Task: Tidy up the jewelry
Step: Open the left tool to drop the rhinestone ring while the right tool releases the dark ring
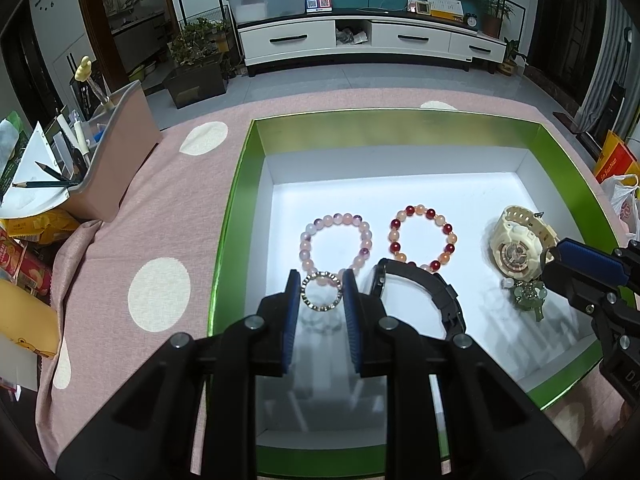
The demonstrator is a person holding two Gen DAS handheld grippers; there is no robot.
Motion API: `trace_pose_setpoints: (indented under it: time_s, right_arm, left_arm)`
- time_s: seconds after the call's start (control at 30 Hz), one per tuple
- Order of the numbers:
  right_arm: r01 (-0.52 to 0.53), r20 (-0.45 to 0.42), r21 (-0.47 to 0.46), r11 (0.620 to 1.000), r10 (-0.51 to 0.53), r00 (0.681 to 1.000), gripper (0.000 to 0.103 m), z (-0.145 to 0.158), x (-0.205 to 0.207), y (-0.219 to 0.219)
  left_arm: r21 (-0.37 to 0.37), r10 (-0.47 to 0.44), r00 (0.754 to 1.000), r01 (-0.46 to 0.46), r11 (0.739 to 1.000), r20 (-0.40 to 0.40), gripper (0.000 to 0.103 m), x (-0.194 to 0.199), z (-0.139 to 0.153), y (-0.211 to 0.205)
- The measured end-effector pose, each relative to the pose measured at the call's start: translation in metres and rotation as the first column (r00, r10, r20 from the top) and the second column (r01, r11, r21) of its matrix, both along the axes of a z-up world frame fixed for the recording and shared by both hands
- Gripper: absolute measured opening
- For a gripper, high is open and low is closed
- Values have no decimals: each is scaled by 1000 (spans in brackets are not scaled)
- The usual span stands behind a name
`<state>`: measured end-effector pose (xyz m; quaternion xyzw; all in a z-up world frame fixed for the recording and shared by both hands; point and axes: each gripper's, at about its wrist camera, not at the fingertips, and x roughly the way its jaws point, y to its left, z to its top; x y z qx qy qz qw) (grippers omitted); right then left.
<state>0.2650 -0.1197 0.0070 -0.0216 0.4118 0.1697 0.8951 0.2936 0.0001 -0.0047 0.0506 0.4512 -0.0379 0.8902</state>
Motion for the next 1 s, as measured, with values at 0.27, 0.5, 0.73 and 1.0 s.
trace_pose_setpoints:
  time_s: [0.27, 0.5, 0.73, 1.0]
  right_arm:
    - [-1, 2, 2, 1000, 1, 1000, 21, 0, -2, 1]
    - [3, 9, 6, 1000, -4, 1000, 21, 3, -3, -1]
    - [8, 14, 10, 1000, -9, 1000, 22, 8, -6, -3]
    - [22, 22, 15, 1000, -22, 999, 38, 13, -9, -7]
  left_arm:
    - [-5, -1, 1000, 1, 1000, -1, 25, -1, 0, 1]
    - [-8, 0, 1000, 0, 1000, 7, 33, -4, 3, 1]
    - [-6, 2, 1000, -2, 1000, 14, 43, -5, 6, 0]
    - [-3, 3, 1000, -3, 1000, 24, 53, -9, 13, -2]
